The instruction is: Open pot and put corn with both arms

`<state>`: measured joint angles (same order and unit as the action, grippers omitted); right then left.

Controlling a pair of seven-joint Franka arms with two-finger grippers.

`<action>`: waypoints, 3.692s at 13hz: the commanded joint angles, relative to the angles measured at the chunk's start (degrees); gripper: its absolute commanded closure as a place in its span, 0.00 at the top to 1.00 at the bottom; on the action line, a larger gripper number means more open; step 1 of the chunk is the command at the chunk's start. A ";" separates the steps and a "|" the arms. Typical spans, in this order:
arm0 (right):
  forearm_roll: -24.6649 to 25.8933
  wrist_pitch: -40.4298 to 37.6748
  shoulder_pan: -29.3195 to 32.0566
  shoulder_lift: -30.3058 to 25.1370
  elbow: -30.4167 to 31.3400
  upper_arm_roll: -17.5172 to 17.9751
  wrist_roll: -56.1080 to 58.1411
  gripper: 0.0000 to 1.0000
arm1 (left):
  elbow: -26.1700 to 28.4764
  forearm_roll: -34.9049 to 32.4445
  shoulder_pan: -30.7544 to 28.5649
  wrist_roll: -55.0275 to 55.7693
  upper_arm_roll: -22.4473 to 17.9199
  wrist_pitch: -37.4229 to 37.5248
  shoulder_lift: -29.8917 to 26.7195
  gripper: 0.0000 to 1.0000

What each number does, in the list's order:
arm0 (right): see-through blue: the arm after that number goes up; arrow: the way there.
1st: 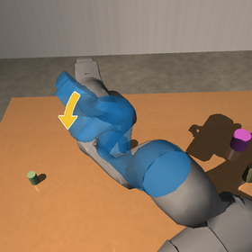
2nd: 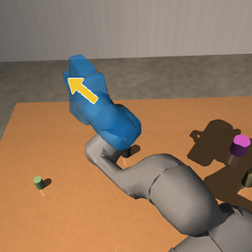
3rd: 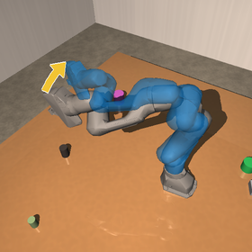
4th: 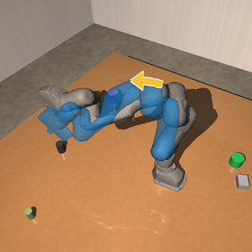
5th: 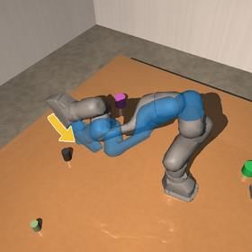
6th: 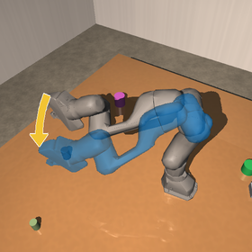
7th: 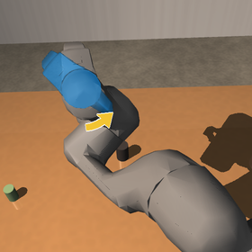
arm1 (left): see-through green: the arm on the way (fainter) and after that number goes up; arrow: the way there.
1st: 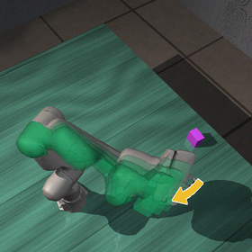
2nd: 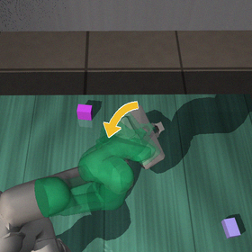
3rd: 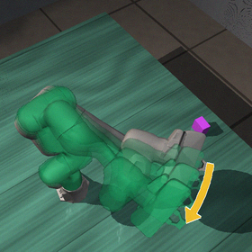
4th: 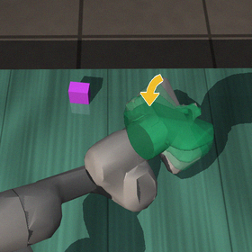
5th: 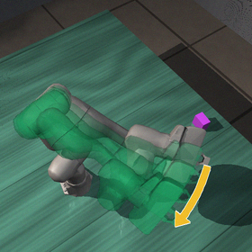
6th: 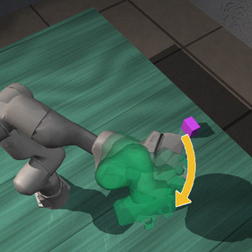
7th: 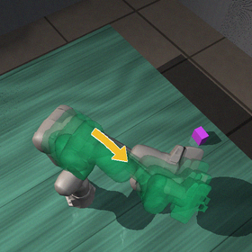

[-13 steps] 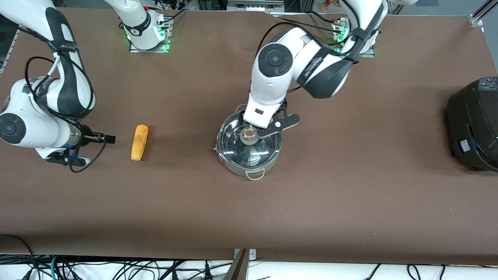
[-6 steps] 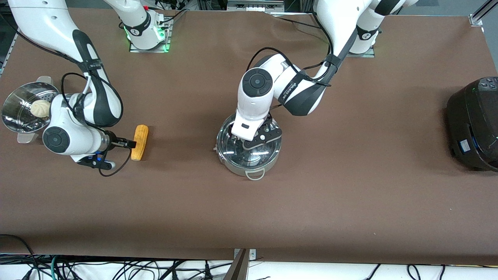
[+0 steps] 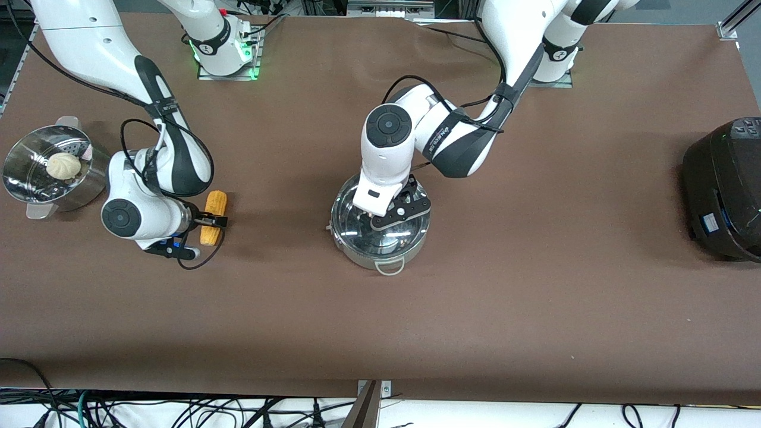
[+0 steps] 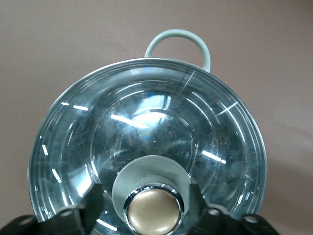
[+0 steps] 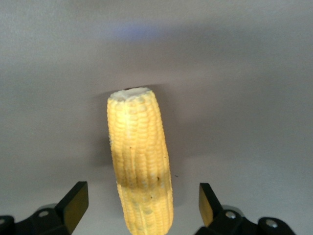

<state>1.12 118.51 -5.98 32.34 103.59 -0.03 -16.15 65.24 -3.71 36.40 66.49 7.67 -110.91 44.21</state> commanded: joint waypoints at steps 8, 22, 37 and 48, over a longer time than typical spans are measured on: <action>0.46 -6.33 -0.52 0.27 -3.12 0.03 0.41 0.08 | -1.34 1.76 -3.42 0.31 0.59 6.21 -5.42 0.00; -5.57 -21.65 -15.81 1.50 -32.48 2.83 -8.46 0.08 | 60.76 6.44 -30.51 -70.97 -13.20 -12.78 -39.56 0.00; -16.42 2.26 -30.04 15.22 -33.37 5.12 -25.25 1.00 | 64.49 8.72 -29.63 -68.78 -13.38 -27.45 -32.59 1.00; -6.85 -18.82 -29.09 0.20 -33.72 -9.00 -20.00 1.00 | 29.08 5.65 -30.42 -57.44 -12.06 25.64 -41.48 1.00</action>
<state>-7.84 103.48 -35.19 36.21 68.66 -5.17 -39.32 98.15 3.29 6.38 8.27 -5.16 -89.61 2.35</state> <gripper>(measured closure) 0.000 0.000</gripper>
